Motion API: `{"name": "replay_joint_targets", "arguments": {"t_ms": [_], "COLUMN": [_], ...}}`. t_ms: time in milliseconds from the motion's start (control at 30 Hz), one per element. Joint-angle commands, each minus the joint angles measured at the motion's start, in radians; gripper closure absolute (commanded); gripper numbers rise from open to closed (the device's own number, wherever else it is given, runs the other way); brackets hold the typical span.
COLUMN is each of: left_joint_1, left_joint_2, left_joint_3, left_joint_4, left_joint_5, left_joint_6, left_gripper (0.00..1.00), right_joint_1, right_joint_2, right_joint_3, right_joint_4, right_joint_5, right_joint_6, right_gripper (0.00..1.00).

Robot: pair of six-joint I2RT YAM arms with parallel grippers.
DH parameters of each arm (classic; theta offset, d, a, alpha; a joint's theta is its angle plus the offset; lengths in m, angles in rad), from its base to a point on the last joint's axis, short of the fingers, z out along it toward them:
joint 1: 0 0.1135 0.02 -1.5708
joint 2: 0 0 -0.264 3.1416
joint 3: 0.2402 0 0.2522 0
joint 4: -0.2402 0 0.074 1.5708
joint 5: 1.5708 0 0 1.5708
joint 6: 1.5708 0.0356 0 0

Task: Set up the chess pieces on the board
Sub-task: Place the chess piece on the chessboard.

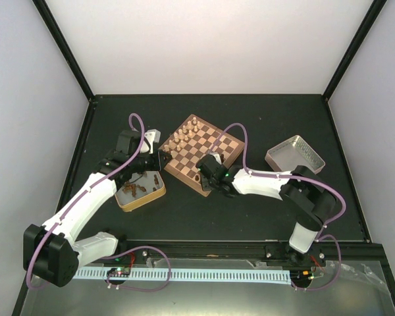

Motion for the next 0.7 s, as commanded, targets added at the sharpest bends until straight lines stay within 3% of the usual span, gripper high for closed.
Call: {"name": "replay_joint_targets", "arguments": {"t_ms": [0, 200, 400, 533, 667], "left_joint_1": [0.006, 0.005, -0.039, -0.095, -0.137], "left_joint_2": [-0.011, -0.025, -0.061, -0.079, -0.098], "left_joint_3": [0.002, -0.011, -0.048, -0.043, -0.043], "left_joint_4": [0.017, 0.070, 0.247, 0.291, 0.329], "left_joint_5": [0.043, 0.179, 0.358, 0.377, 0.393], "left_joint_6": [0.017, 0.048, 0.054, 0.102, 0.153], "left_gripper": [0.98, 0.98, 0.98, 0.98, 0.98], "right_joint_1": [0.007, -0.008, -0.109, -0.140, -0.149], "right_joint_2": [-0.028, -0.218, -0.397, -0.451, -0.457], "right_joint_3": [0.029, -0.015, 0.011, 0.078, 0.145], "right_joint_4": [-0.015, -0.030, 0.033, 0.032, 0.002], "right_joint_5": [-0.028, -0.180, -0.563, -0.624, -0.639], "right_joint_6": [-0.011, -0.030, -0.014, 0.053, 0.122], "right_gripper": [0.71, 0.63, 0.54, 0.43, 0.41]}}
